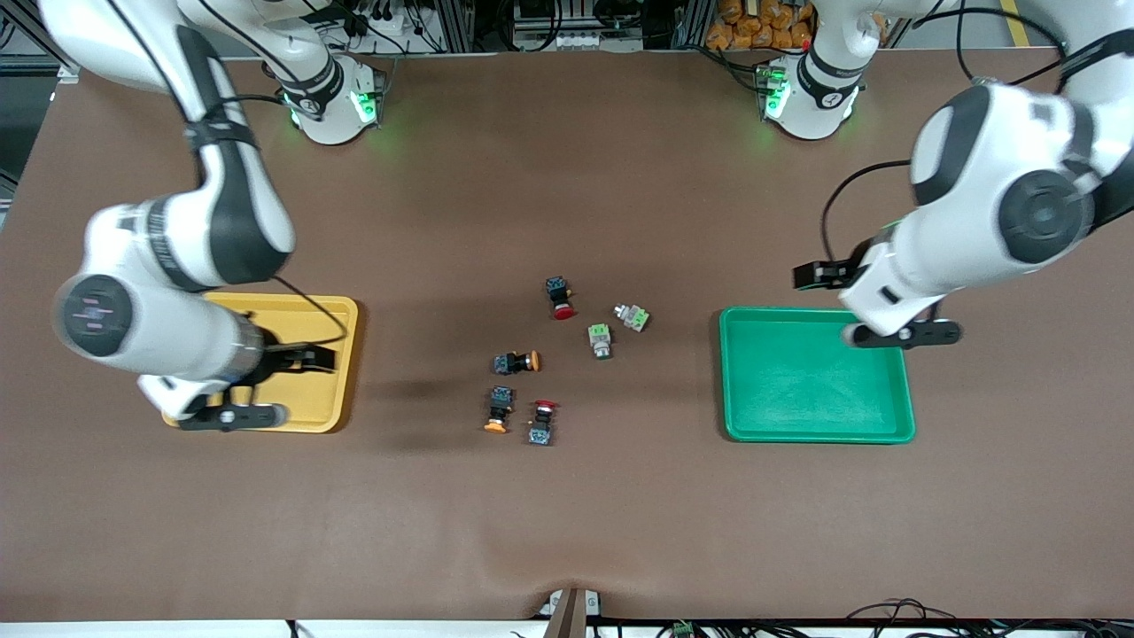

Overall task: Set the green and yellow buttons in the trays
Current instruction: 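Reach green button with the left gripper while the right gripper reaches orange button, then grasp green button with the left gripper while the right gripper grasps orange button, then carry green button to green tray while the right gripper carries orange to yellow, then open both grippers to release the buttons into the trays, then reach second green button with the left gripper while the right gripper reaches orange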

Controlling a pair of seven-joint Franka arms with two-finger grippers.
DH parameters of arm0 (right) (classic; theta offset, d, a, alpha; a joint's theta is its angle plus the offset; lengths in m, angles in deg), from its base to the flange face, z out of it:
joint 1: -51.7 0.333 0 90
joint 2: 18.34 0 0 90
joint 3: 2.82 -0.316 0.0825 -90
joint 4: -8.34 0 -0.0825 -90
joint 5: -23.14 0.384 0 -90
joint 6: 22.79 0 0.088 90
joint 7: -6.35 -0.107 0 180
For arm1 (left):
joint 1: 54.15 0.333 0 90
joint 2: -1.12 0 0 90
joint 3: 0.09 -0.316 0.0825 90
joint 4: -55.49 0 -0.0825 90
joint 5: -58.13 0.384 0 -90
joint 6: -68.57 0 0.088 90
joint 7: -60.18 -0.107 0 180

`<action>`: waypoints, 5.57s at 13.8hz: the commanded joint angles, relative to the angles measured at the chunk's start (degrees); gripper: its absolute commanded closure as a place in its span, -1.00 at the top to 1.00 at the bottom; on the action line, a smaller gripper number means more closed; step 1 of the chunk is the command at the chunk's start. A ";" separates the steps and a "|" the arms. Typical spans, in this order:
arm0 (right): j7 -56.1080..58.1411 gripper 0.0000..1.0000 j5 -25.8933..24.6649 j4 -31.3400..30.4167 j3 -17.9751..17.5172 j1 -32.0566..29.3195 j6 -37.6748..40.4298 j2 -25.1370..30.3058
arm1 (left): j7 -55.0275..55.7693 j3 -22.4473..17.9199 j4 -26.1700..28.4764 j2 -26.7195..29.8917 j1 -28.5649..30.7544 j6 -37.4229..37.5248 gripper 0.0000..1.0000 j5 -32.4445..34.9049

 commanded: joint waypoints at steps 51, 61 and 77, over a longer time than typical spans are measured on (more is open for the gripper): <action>-0.57 -1.00 -6.12 -10.76 0.42 -1.87 -20.20 -1.34 | 18.22 -0.17 9.27 -14.80 -3.11 -25.02 -1.00 2.94; 6.23 1.00 -3.68 -18.19 -0.29 -2.42 -13.96 4.31 | 16.88 0.01 9.09 -20.25 -0.72 -32.76 -0.63 9.89; -44.90 1.00 12.60 -6.40 -0.29 13.83 -20.62 -9.31 | 18.54 6.07 7.34 -17.62 -1.34 -33.37 1.00 8.31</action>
